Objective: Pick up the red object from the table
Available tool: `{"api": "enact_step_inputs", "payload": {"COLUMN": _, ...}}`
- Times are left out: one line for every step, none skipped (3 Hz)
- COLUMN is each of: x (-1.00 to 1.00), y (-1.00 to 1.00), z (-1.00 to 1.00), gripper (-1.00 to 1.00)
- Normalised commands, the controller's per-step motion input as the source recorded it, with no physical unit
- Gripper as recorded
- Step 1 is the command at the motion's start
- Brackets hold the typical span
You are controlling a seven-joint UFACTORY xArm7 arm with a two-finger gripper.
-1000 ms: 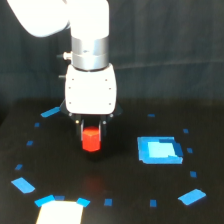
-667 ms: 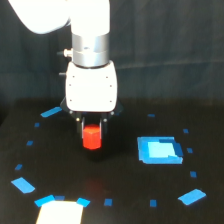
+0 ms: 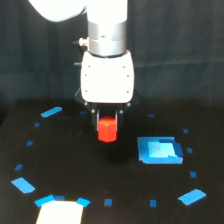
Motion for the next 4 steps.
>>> {"api": "enact_step_inputs", "payload": {"x": 0.24, "y": -0.32, "z": 1.00, "gripper": -1.00}}
{"api": "enact_step_inputs", "payload": {"x": 0.27, "y": -0.42, "z": 0.84, "gripper": -1.00}}
{"api": "enact_step_inputs", "payload": {"x": -0.07, "y": -0.02, "z": 0.49, "gripper": -0.96}}
{"api": "enact_step_inputs", "payload": {"x": 0.04, "y": -0.02, "z": 0.60, "gripper": -1.00}}
